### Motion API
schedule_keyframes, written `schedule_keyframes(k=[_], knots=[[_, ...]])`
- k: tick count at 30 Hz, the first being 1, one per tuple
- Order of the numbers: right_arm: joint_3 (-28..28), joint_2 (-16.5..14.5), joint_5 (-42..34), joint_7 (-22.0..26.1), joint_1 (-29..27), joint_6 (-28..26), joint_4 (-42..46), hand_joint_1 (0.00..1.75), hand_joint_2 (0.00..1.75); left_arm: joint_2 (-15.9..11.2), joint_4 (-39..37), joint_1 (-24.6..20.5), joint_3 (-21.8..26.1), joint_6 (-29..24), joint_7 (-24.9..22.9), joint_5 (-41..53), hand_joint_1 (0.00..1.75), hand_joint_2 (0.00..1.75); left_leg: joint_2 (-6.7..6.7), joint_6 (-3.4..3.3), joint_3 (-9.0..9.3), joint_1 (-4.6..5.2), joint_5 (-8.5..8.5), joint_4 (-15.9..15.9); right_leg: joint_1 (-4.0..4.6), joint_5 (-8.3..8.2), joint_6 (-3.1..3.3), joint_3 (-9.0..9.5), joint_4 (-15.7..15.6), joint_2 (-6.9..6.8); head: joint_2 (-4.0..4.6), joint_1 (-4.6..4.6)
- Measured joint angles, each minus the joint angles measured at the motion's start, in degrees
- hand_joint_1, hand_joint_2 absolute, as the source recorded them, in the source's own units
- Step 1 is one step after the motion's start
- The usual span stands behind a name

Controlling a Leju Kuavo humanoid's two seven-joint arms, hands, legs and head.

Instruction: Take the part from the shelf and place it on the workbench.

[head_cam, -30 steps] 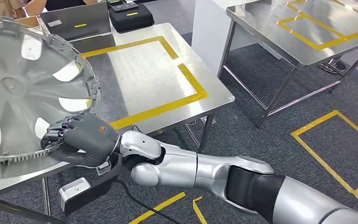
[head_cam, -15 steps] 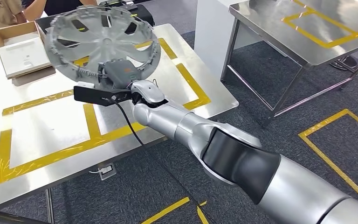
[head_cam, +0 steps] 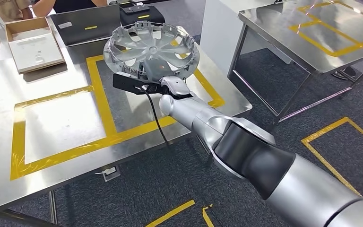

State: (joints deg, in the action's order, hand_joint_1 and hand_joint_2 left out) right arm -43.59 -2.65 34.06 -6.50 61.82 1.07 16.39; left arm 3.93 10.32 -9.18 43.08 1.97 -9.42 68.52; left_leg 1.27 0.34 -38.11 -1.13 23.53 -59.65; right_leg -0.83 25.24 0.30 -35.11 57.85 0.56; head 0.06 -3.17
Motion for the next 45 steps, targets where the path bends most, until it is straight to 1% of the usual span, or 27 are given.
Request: schedule_keyframes(k=[1, 2, 4, 6, 10, 17, 21, 28, 31, 34, 36, 38, 39, 40, 41, 42, 43, 44, 45], knots=[[0.06, 0.09, 0.19, 0.61, -0.09, 0.18, -0.05, 1.75, 1.75, -0.01, 0.00, 0.01, 0.00, -0.03, 0.12, 0.04, 0.00, 1.75, -0.02, -0.08, 0.01, 0.05, 0.01, 0.00, -0.03, -0.04, -0.19, 0.02, -0.08, -0.01, 0.00, 0.01], [0.11, 0.18, 0.42, 1.18, -0.21, 0.44, -0.07, 1.75, 1.75, -0.01, 0.00, -0.03, 0.00, -0.10, 0.26, 0.07, 0.00, 1.75, -0.04, -0.13, 0.01, 0.09, 0.01, -0.01, -0.07, -0.07, -0.51, 0.02, -0.15, -0.02, 0.01, 0.01], [0.17, 0.26, 0.99, 2.01, -0.52, 1.09, -0.08, 1.75, 1.75, -0.01, 0.00, -0.14, 0.00, -0.31, 0.59, 0.09, 0.00, 1.75, -0.08, -0.18, 0.00, 0.16, -0.01, -0.03, -0.17, -0.11, -1.50, 0.04, -0.27, -0.02, 0.01, 0.01], [0.18, 0.27, 1.42, 2.31, -0.87, 1.63, -0.08, 1.75, 1.75, 0.01, 0.00, -0.31, 0.00, -0.43, 0.81, 0.18, 0.00, 1.75, -0.11, -0.22, 0.00, 0.18, -0.04, -0.04, -0.21, -0.13, -2.16, 0.02, -0.30, -0.02, 0.01, 0.02], [0.18, 0.27, 2.01, 1.94, -1.52, 2.34, -0.09, 0.00, 0.00, 0.19, 0.00, -0.79, 0.00, -0.57, 1.30, 0.28, 0.00, 1.75, -0.13, -0.14, 0.02, 0.16, -0.19, 0.02, -0.17, -0.17, -2.29, -0.10, -0.11, -0.03, 0.01, 0.03], [0.18, 0.25, 2.92, 1.10, -2.11, 2.74, -0.10, 0.00, 0.00, 0.53, 0.00, -1.19, 0.00, -1.09, 1.24, -0.13, 0.00, 1.75, -0.29, 0.04, 0.27, 0.12, -0.24, 0.20, -0.12, -0.07, -2.14, -0.17, 0.17, 0.02, 0.00, 0.03], [0.18, 0.25, 2.99, 1.21, -2.31, 2.69, -0.10, 0.00, 0.00, 0.55, 0.00, -1.17, 0.00, -1.10, 1.53, -0.40, 0.00, 0.00, -0.30, 0.11, 0.31, 0.10, -0.27, 0.24, -0.10, -0.02, -2.06, -0.17, 0.25, 0.02, -0.01, 0.03], [0.66, 0.25, 3.08, 2.27, -2.34, 1.92, -0.10, 0.00, 0.00, 0.52, 0.00, -0.95, 0.02, -0.79, 1.00, -0.93, 0.00, 0.00, -0.29, 0.15, 0.32, 0.07, -0.29, 0.26, -0.07, 0.00, -2.03, -0.17, 0.33, 0.01, -0.01, 0.03], [1.72, 0.25, 2.32, 4.58, -2.06, 0.07, -0.01, 0.00, 0.00, 0.52, 0.00, -0.90, 0.04, -0.79, 0.76, -0.99, 0.00, 0.00, -0.28, 0.18, 0.31, 0.07, -0.31, 0.26, -0.07, -0.01, -2.03, -0.17, 0.34, 0.01, -0.01, 0.03], [3.56, 0.23, 0.70, 8.36, -1.02, -2.86, 0.80, 0.00, 0.00, 0.52, 0.00, -0.82, 0.07, -0.93, 0.31, -1.22, 0.00, 0.00, -0.27, 0.18, 0.31, 0.08, -0.31, 0.25, -0.08, -0.01, -2.04, -0.18, 0.37, 0.00, 0.00, 0.03], [5.09, 0.10, -0.59, 11.20, 0.22, -4.73, 1.95, 0.00, 0.00, 0.42, 0.00, -0.75, 0.11, -1.12, -0.18, -1.31, 0.00, 0.00, -0.29, -0.12, 0.28, 0.32, -0.23, 0.17, -0.31, -0.20, -2.30, -0.11, 0.17, -0.01, 0.00, 0.04], [6.81, -0.03, -1.75, 13.87, 1.66, -6.53, 3.67, 0.00, 0.00, 0.32, -0.01, -0.66, 0.16, -1.20, -0.61, -1.26, 0.00, 0.00, -0.42, -0.60, 0.64, 0.33, -0.63, 0.80, -0.40, -0.18, -2.67, -0.02, 0.15, 0.04, 0.00, 0.03], [7.73, -0.04, -2.28, 15.13, 2.30, -7.46, 4.73, 0.00, 0.00, 0.31, -0.01, -0.62, 0.18, -1.20, -0.80, -1.21, 0.00, 0.00, -0.55, -0.79, 0.93, 0.14, -1.03, 1.33, -0.36, 0.61, -2.73, -0.33, 1.07, 0.02, 0.00, -0.05], [8.68, -0.06, -2.79, 16.34, 2.85, -8.37, 5.92, 0.00, 0.00, 0.31, -0.01, -0.60, 0.20, -1.20, -0.98, -1.14, 0.00, 0.00, -0.66, -0.93, 1.14, -0.06, -1.36, 1.83, -0.33, 2.13, -2.75, -1.12, 3.09, 0.00, 0.00, -0.16], [9.61, -0.06, -3.36, 17.44, 3.18, -9.10, 7.32, 0.00, 0.00, 0.30, -0.01, -0.59, 0.21, -1.20, -1.14, -1.08, 0.00, 0.00, -0.78, -1.02, 1.22, -0.20, -1.56, 2.07, -0.40, 4.13, -2.77, -2.35, 6.18, -0.06, 0.00, -0.28], [10.52, 0.00, -3.93, 18.25, 3.29, -9.53, 8.91, 0.00, 0.00, 0.27, -0.01, -0.57, 0.21, -1.20, -1.25, -1.04, 0.00, 0.00, -0.83, -1.04, 1.14, -0.25, -1.66, 2.10, -0.46, 6.21, -2.83, -3.84, 9.91, -0.10, 0.01, -0.40], [11.42, 0.08, -4.48, 18.82, 3.22, -9.73, 10.69, 0.00, 0.00, 0.26, -0.01, -0.50, 0.22, -1.20, -1.31, -1.02, 0.00, 0.00, -0.85, -0.96, 1.00, -0.28, -1.71, 2.03, -0.54, 7.72, -2.95, -5.15, 13.29, -0.12, 0.00, -0.47], [12.25, 0.16, -5.01, 19.22, 3.01, -9.76, 12.66, 0.00, 0.00, 0.27, -0.02, -0.37, 0.22, -1.20, -1.33, -1.01, 0.00, 0.00, -0.86, -0.81, 0.82, -0.36, -1.79, 1.90, -0.67, 8.30, -3.08, -5.76, 15.20, -0.14, 0.00, -0.49], [12.99, 0.25, -5.43, 19.42, 2.78, -9.72, 14.71, 0.00, 0.00, 0.27, -0.03, -0.20, 0.22, -1.21, -1.32, -1.03, 0.00, 0.00, -0.86, -0.59, 0.56, -0.50, -1.89, 1.72, -0.83, 7.93, -3.23, -5.46, 15.14, -0.17, 0.00, -0.51]])
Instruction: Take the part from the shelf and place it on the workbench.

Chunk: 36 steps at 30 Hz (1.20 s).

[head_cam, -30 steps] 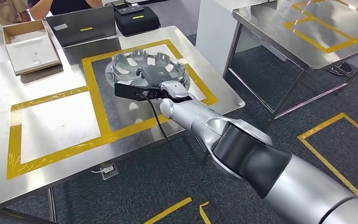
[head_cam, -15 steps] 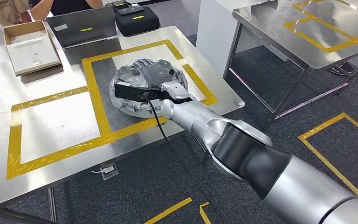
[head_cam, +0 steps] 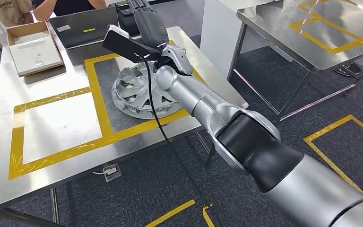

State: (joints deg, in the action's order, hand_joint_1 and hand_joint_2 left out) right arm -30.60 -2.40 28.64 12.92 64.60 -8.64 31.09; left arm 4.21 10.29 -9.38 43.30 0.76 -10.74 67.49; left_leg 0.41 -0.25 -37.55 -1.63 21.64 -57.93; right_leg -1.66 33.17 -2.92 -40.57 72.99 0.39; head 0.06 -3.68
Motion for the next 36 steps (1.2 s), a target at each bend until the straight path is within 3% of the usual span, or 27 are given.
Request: schedule_keyframes(k=[3, 4, 5, 8, 9, 11, 13, 15, 16, 19, 21, 23, 24, 26, 28, 29, 30, 31, 33, 35, 36], knots=[[1.73, 0.18, -0.98, 0.13, -0.89, 0.22, 7.75, 0.00, 0.00, -0.10, 0.00, 0.51, 0.10, -0.20, 0.13, -0.20, 0.00, 0.00, 0.01, 1.36, -1.12, -0.49, -0.22, -1.09, -0.55, -3.76, -0.60, 5.21, -9.32, -0.03, 0.01, -0.17], [2.24, 0.24, -1.31, 0.19, -1.43, 0.24, 10.69, 0.00, 0.00, -0.20, 0.01, 0.65, 0.19, -0.31, 0.20, -0.27, 0.00, 0.00, 0.07, 1.93, -1.39, -0.49, -0.25, -1.40, -0.60, -4.49, -0.36, 6.36, -11.58, 0.09, 0.01, -0.22], [2.71, 0.27, -1.56, 0.26, -2.03, 0.23, 13.36, 0.00, 0.00, -0.30, 0.02, 0.80, 0.28, -0.44, 0.27, -0.33, 0.00, 0.00, 0.11, 2.50, -1.51, -0.43, -0.36, -1.52, -0.54, -4.75, 0.08, 6.69, -12.50, 0.22, 0.00, -0.30], [3.77, 0.28, -1.85, 0.17, -3.49, 0.25, 19.22, 0.00, 0.00, -0.36, -0.02, 1.41, 0.44, -0.69, 0.38, -0.38, 0.00, 0.00, 0.17, 3.95, -1.53, -0.60, -1.07, -0.84, -0.26, -5.66, 2.19, 5.86, -12.20, 0.24, 0.00, -0.26], [3.96, 0.28, -1.89, 0.13, -3.75, 0.26, 20.53, 0.00, 0.00, -0.36, -0.04, 1.61, 0.46, -0.70, 0.37, -0.39, 0.00, 0.00, 0.09, 4.21, -1.89, -0.69, -0.43, -1.28, -0.23, -6.15, 2.79, 5.54, -12.30, 0.17, 0.01, -0.21], [4.05, 0.28, -1.89, 0.13, -4.20, 0.28, 22.48, 0.00, 0.00, -0.34, -0.10, 1.84, 0.50, -0.72, 0.36, -0.39, 0.00, 0.00, -0.10, 4.21, -3.59, -0.61, 3.63, -5.75, -0.14, -7.19, 3.68, 4.70, -12.51, 0.08, 0.00, -0.06], [4.15, 0.29, -1.89, 0.14, -4.80, 0.31, 23.79, 0.00, 0.00, -0.33, -0.12, 1.84, 0.51, -0.73, 0.35, -0.39, 0.00, 0.00, -0.16, 3.92, -5.74, -0.30, 8.95, -13.59, 0.26, -8.10, 4.09, 3.63, -12.54, 0.08, -0.01, 0.01], [4.43, 0.30, -1.84, 0.10, -5.51, 0.32, 24.66, 0.00, 0.00, -0.34, -0.13, 1.83, 0.63, -0.75, 0.34, -0.39, 0.00, 0.00, -0.15, 3.38, -5.51, 0.13, 11.33, -17.50, 0.79, -9.04, 4.29, 2.47, -12.51, 0.03, -0.01, -0.01], [4.61, 0.31, -1.72, 0.06, -5.80, 0.32, 25.06, 0.00, 0.00, -0.34, -0.13, 1.84, 0.72, -0.75, 0.30, -0.38, 0.00, 0.00, -0.15, 2.90, -3.70, 0.41, 11.17, -16.18, 1.04, -9.54, 4.34, 1.89, -12.51, 0.01, -0.01, -0.02], [4.98, 0.44, -1.11, -0.40, -6.22, 0.29, 26.59, 0.00, 0.00, -0.45, -0.02, 1.68, 0.89, -0.72, 0.23, -0.29, 0.00, 0.00, -0.24, 1.04, 4.55, 1.54, 9.27, -5.11, 1.48, -10.95, 4.15, 0.68, -12.53, -0.04, 0.00, -0.08], [5.11, 0.67, -0.85, -0.76, -6.53, 0.27, 27.44, 0.00, 0.00, -0.53, 0.07, 1.49, 0.90, -0.69, 0.33, -0.15, 0.00, 0.00, -0.33, 0.31, 6.15, 2.18, 8.72, -2.15, 1.39, -11.77, 3.49, 0.60, -12.83, -0.18, 0.00, 0.04], [5.32, 0.90, -0.59, -0.98, -7.08, 0.25, 27.95, 0.00, 0.00, -0.50, 0.06, 1.44, 0.92, -0.68, 0.36, -0.05, 0.00, 0.00, -0.36, -0.20, 5.85, 2.22, 7.51, -1.80, 1.27, -12.62, 2.70, 0.67, -13.38, -0.26, -0.01, 0.23], [5.48, 1.04, -0.45, -1.05, -7.40, 0.25, 28.16, 0.00, 0.00, -0.52, 0.06, 1.43, 0.93, -0.69, 0.33, -0.03, 0.00, 0.00, -0.44, -0.54, 5.72, 2.08, 6.75, -1.42, 1.27, -12.31, 2.36, 0.50, -13.26, -0.22, 0.00, 0.20], [5.81, 1.36, -0.21, -1.17, -7.88, 0.28, 28.48, 0.00, 0.00, -0.55, 0.08, 1.41, 0.96, -0.73, 0.35, 0.01, 0.00, 0.00, -0.68, -1.11, 4.93, 1.65, 5.03, -0.71, 1.25, -8.67, 1.79, -0.63, -10.33, -0.14, -0.01, -0.02], [5.92, 1.51, 0.02, -1.29, -8.29, 0.35, 28.65, 0.00, 0.00, -0.52, 0.10, 1.45, 1.01, -0.80, 0.49, -0.07, 0.00, 0.00, -0.85, -1.37, 3.41, 1.62, 3.65, -0.66, 1.08, -3.03, 1.26, -2.37, -3.66, -0.14, -0.01, -0.28], [5.94, 1.55, 0.14, -1.39, -8.53, 0.38, 28.67, 0.00, 0.00, -0.49, 0.09, 1.52, 1.06, -0.82, 0.56, -0.14, 0.00, 0.00, -0.91, -1.34, 2.48, 1.60, 3.01, -0.74, 0.98, -1.43, 1.02, -2.83, -0.43, -0.15, -0.01, -0.32], [5.94, 1.55, 0.25, -1.51, -8.76, 0.41, 28.67, 0.00, 0.00, -0.46, 0.08, 1.59, 1.15, -0.84, 0.63, -0.21, 0.00, 0.00, -0.96, -1.27, 1.53, 1.56, 2.37, -0.85, 0.87, -1.01, 0.83, -2.59, 1.53, -0.16, 0.00, -0.35], [5.94, 1.55, 0.35, -1.58, -8.93, 0.41, 28.66, 0.00, 0.00, -0.44, 0.08, 1.65, 1.25, -0.85, 0.65, -0.26, 0.00, 0.00, -0.99, -1.15, 0.56, 1.49, 1.75, -1.00, 0.77, -1.68, 0.69, -1.38, 1.58, -0.17, 0.00, -0.36], [5.94, 1.55, 0.56, -1.55, -9.06, 0.27, 28.69, 0.00, 0.00, -0.43, 0.08, 1.74, 1.38, -0.85, 0.64, -0.28, 0.00, 0.00, -0.99, -0.72, -1.11, 1.32, 0.65, -1.43, 0.58, -3.58, 0.59, 3.78, -3.97, -0.17, 0.00, -0.41], [5.94, 1.55, 0.69, -1.46, -9.06, 0.14, 28.73, 0.00, 0.00, -0.44, 0.09, 1.80, 1.40, -0.85, 0.62, -0.28, 0.00, 0.00, -0.96, -0.35, -1.93, 1.24, 0.05, -1.79, 0.49, -3.60, 0.61, 7.97, -9.54, -0.16, -0.01, -0.44], [5.94, 1.55, 0.69, -1.46, -9.06, 0.12, 28.75, 0.00, 0.00, -0.45, 0.09, 1.81, 1.40, -0.85, 0.62, -0.28, 0.00, 0.00, -0.95, -0.25, -2.03, 1.24, -0.05, -1.88, 0.48, -3.15, 0.63, 8.80, -10.75, -0.14, -0.02, -0.45]])
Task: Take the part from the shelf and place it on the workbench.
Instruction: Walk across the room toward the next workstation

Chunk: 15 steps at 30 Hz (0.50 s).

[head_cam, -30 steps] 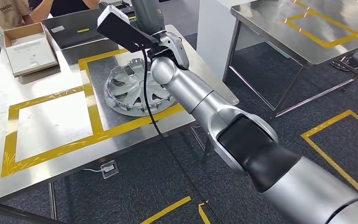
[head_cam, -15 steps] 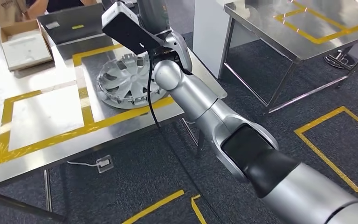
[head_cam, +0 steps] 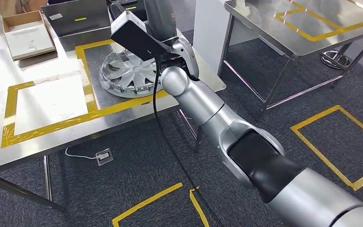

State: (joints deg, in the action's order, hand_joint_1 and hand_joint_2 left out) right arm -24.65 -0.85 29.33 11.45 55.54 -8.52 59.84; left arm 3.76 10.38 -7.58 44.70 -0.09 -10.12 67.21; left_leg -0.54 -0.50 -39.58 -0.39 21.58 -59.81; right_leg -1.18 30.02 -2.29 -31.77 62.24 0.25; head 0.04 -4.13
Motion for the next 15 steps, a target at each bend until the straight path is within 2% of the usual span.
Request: schedule_keyframes(k=[1, 2, 3, 4, 5, 6, 7, 8, 9, 10, 11, 12, 13, 15], knots=[[0.01, 0.00, 0.00, 0.00, 0.00, -0.01, 0.02, 0.00, 0.00, -0.01, 0.01, 0.01, 0.01, 0.00, -0.01, 0.00, 0.00, 0.00, 0.01, 0.02, -0.02, 0.01, -0.03, 0.00, 0.01, 0.18, 0.01, 0.08, -0.21, 0.00, 0.01, -0.01], [0.01, 0.00, 0.01, 0.02, -0.11, -0.04, 0.13, 0.00, 0.00, 0.00, 0.02, 0.06, 0.01, 0.00, -0.02, 0.00, 0.00, 0.00, 0.07, 0.19, -0.07, 0.04, -0.18, 0.02, 0.17, 0.29, 0.30, 0.34, -0.56, 0.05, 0.01, -0.04], [0.04, 0.01, 0.03, 0.07, -0.27, -0.08, 0.25, 0.00, 0.00, 0.01, 0.03, 0.12, 0.03, 0.00, -0.03, 0.00, 0.00, 0.00, 0.14, 0.55, -0.08, 0.07, -0.56, 0.13, 0.35, 0.37, 0.84, 0.44, -1.04, 0.11, 0.01, -0.11], [0.07, 0.01, 0.06, 0.14, -0.40, -0.11, 0.38, 0.00, 0.00, -0.01, 0.03, 0.26, 0.10, 0.00, -0.05, 0.00, 0.00, 0.00, 0.30, 1.10, -0.35, 0.03, -0.74, 0.16, 0.43, -0.08, 1.67, 0.29, -1.72, 0.09, 0.02, -0.16], [0.10, -0.01, 0.08, 0.19, -0.55, -0.12, 0.49, 0.00, 0.00, -0.02, 0.01, 0.41, 0.18, 0.00, -0.07, 0.00, 0.00, 0.00, 0.45, 1.70, -0.78, 0.00, 0.09, -0.35, 0.50, -0.91, 2.56, -0.14, -2.24, 0.09, 0.02, -0.19], [0.13, -0.03, 0.09, 0.21, -0.60, -0.10, 0.51, 0.00, 0.00, -0.04, -0.01, 0.52, 0.27, 0.00, -0.07, 0.00, 0.00, 0.00, 0.55, 2.23, -1.45, -0.08, 1.96, -1.76, 0.41, -1.85, 3.20, -0.94, -2.62, 0.03, 0.02, -0.17], [0.13, -0.05, 0.09, 0.21, -0.61, -0.08, 0.52, 0.00, 0.00, -0.05, -0.03, 0.62, 0.34, 0.00, -0.08, 0.00, 0.00, 0.00, 0.63, 2.63, -2.36, -0.17, 4.82, -4.37, 0.31, -2.95, 3.61, -1.82, -2.85, -0.03, 0.02, -0.13], [0.13, -0.08, 0.08, 0.20, -0.67, -0.07, 0.52, 0.00, 0.00, -0.04, -0.04, 0.62, 0.37, 0.00, -0.08, 0.00, 0.00, 0.00, 0.62, 2.87, -3.13, -0.19, 7.84, -7.87, 0.33, -3.67, 3.73, -2.65, -2.89, -0.02, 0.02, -0.07], [0.13, -0.07, 0.08, 0.21, -0.75, -0.07, 0.52, 0.00, 0.00, -0.03, -0.05, 0.61, 0.38, 0.01, -0.07, 0.00, 0.00, 0.00, 0.61, 3.04, -3.66, -0.22, 9.78, -11.43, 0.35, -4.38, 3.74, -3.52, -2.87, -0.03, 0.02, -0.04], [0.13, -0.07, 0.09, 0.22, -0.87, -0.07, 0.52, 0.00, 0.00, -0.02, -0.05, 0.59, 0.38, 0.01, -0.07, 0.00, 0.00, 0.00, 0.60, 3.14, -3.61, -0.23, 10.39, -14.10, 0.38, -5.05, 3.70, -4.38, -2.84, -0.05, 0.02, -0.05], [0.13, -0.07, 0.09, 0.22, -1.01, -0.07, 0.52, 0.00, 0.00, -0.03, -0.05, 0.58, 0.39, 0.01, -0.07, 0.00, 0.00, 0.00, 0.60, 3.15, -2.77, -0.23, 9.74, -15.12, 0.39, -5.72, 3.60, -5.22, -2.82, -0.07, 0.02, -0.03], [0.13, -0.07, 0.09, 0.22, -1.13, -0.07, 0.52, 0.00, 0.00, -0.03, -0.04, 0.57, 0.40, 0.02, -0.07, 0.00, 0.00, 0.00, 0.60, 3.06, -0.96, -0.23, 8.39, -14.19, 0.38, -6.38, 3.46, -6.04, -2.80, -0.09, 0.02, -0.04], [0.14, -0.07, 0.09, 0.22, -1.22, -0.07, 0.56, 0.00, 0.00, -0.05, -0.03, 0.55, 0.41, 0.02, -0.07, 0.00, 0.00, 0.00, 0.60, 2.89, 1.79, -0.23, 7.31, -11.40, 0.38, -7.00, 3.29, -6.73, -2.77, -0.11, 0.02, -0.04], [0.35, -0.05, 0.10, 0.22, -1.34, -0.07, 0.96, 0.00, 0.00, -0.08, 0.04, 0.45, 0.42, 0.02, -0.05, 0.00, 0.00, 0.00, 0.67, 2.30, 7.83, -0.03, 7.87, -3.79, 0.46, -8.11, 2.72, -7.60, -2.74, -0.15, 0.02, -0.12]])
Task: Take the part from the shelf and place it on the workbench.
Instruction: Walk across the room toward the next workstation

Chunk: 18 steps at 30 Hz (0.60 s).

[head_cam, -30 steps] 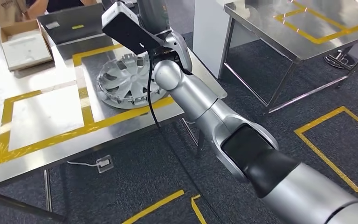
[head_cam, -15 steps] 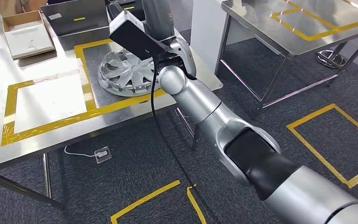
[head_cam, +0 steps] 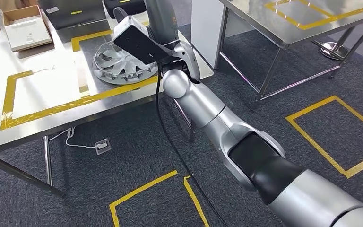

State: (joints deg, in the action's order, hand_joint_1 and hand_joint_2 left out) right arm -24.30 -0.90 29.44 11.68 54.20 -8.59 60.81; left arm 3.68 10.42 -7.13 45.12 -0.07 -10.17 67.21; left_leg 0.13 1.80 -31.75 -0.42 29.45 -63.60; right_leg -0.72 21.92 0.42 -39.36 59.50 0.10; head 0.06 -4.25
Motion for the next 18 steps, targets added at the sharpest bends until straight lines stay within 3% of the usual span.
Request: schedule_keyframes(k=[2, 4, 5, 6, 7, 9, 10, 11, 12, 13, 15, 16, 18], knots=[[0.30, 0.02, 0.13, 0.00, -0.20, 0.05, 0.46, 0.00, 0.00, -0.01, 0.04, -0.02, 0.03, 0.00, 0.12, -0.01, 0.00, 0.00, 0.12, -0.76, 2.43, 0.35, 1.35, 4.07, 0.06, -0.96, -0.73, -0.06, -0.21, -0.08, 0.01, 0.00], [0.58, 0.13, 0.35, 0.00, -0.65, 0.14, 0.71, 0.00, 0.00, 0.04, 0.00, 0.09, 0.07, -0.01, 0.34, -0.02, 0.00, 0.00, 0.03, -1.68, 1.75, 0.35, 0.52, 4.46, -0.03, -1.67, -1.47, -0.06, -0.54, -0.05, -0.01, 0.13], [0.77, 0.26, 0.44, 0.00, -0.90, 0.19, 0.81, 0.00, 0.00, 0.04, -0.01, 0.12, 0.08, -0.01, 0.43, -0.02, 0.00, 0.00, -0.08, -2.17, 1.37, 0.27, -0.12, 4.57, -0.07, -0.94, -1.79, -0.41, -0.14, 0.00, -0.01, 0.11], [1.03, 0.43, 0.49, 0.01, -1.08, 0.25, 0.86, 0.00, 0.00, 0.04, 0.00, 0.14, 0.09, -0.02, 0.49, -0.02, 0.00, 0.00, -0.22, -2.63, 0.78, 0.13, -0.89, 4.72, -0.12, 0.94, -2.08, -1.06, 1.26, 0.05, -0.01, 0.08], [1.29, 0.61, 0.53, 0.02, -1.17, 0.28, 0.87, 0.00, 0.00, 0.03, 0.02, 0.14, 0.09, -0.03, 0.50, -0.02, 0.00, 0.00, -0.35, -2.95, 0.05, 0.08, -1.69, 4.79, -0.17, 3.82, -2.28, -1.94, 3.85, 0.08, -0.01, 0.03], [1.77, 0.98, 0.58, 0.20, -1.34, 0.26, 0.87, 0.00, 0.00, -0.02, 0.03, 0.17, 0.10, -0.08, 0.46, -0.02, 0.00, 0.00, -0.40, -3.29, -1.79, 0.16, -3.23, 4.72, -0.14, 9.29, -2.61, -3.63, 11.15, 0.08, 0.00, -0.04], [1.99, 1.23, 0.64, 0.34, -1.57, 0.13, 0.86, 0.00, 0.00, 0.01, 0.02, 0.19, 0.11, -0.13, 0.40, -0.02, 0.00, 0.00, -0.41, -3.32, -2.75, 0.21, -3.94, 4.64, -0.13, 10.22, -2.69, -3.85, 14.07, 0.08, 0.00, -0.04], [2.25, 1.60, 0.68, 0.45, -2.00, -0.08, 0.84, 0.00, 0.00, 0.06, 0.01, 0.22, 0.13, -0.21, 0.34, -0.07, 0.00, 0.00, -0.42, -3.32, -3.67, 0.24, -4.59, 4.53, -0.11, 9.78, -2.71, -3.27, 15.41, 0.08, -0.01, -0.04], [2.61, 2.13, 0.66, 0.52, -2.69, -0.34, 0.78, 0.00, 0.00, 0.14, 0.00, 0.25, 0.22, -0.30, 0.27, -0.18, 0.00, 0.00, -0.42, -3.28, -4.51, 0.25, -5.19, 4.42, -0.11, 8.39, -2.64, -1.71, 14.74, 0.08, 0.00, -0.04], [3.07, 2.84, 0.50, 0.74, -3.65, -0.62, 0.64, 0.00, 0.00, 0.26, -0.01, 0.31, 0.38, -0.39, 0.25, -0.32, 0.00, 0.00, -0.37, -3.21, -5.25, 0.25, -5.72, 4.29, -0.09, 6.92, -2.50, 0.85, 12.17, 0.07, -0.01, -0.05], [4.27, 4.55, -0.18, 1.91, -6.17, -1.12, -0.29, 0.00, 0.00, 0.47, -0.01, 0.56, 0.80, -0.51, 0.45, -0.72, 0.00, 0.00, -0.13, -2.83, -6.30, 0.29, -6.69, 4.03, 0.13, 6.81, -1.93, 6.59, 4.54, 0.03, -0.01, -0.04], [5.02, 5.39, -0.52, 2.68, -7.61, -1.31, -1.37, 0.00, 0.00, 0.55, -0.01, 0.77, 1.03, -0.57, 0.66, -0.88, 0.00, 0.00, -0.01, -2.51, -6.51, 0.30, -7.15, 4.00, 0.31, 7.46, -1.59, 8.37, 1.57, 0.01, -0.01, -0.09], [6.81, 6.94, -1.03, 3.04, -10.70, -1.57, -4.79, 0.00, 0.00, 0.66, -0.03, 1.26, 1.50, -0.69, 1.06, -1.14, 0.00, 0.00, 0.14, -1.75, -6.52, 0.16, -8.11, 4.35, 0.68, 7.91, -0.88, 9.23, -0.69, -0.03, 0.00, -0.17]])
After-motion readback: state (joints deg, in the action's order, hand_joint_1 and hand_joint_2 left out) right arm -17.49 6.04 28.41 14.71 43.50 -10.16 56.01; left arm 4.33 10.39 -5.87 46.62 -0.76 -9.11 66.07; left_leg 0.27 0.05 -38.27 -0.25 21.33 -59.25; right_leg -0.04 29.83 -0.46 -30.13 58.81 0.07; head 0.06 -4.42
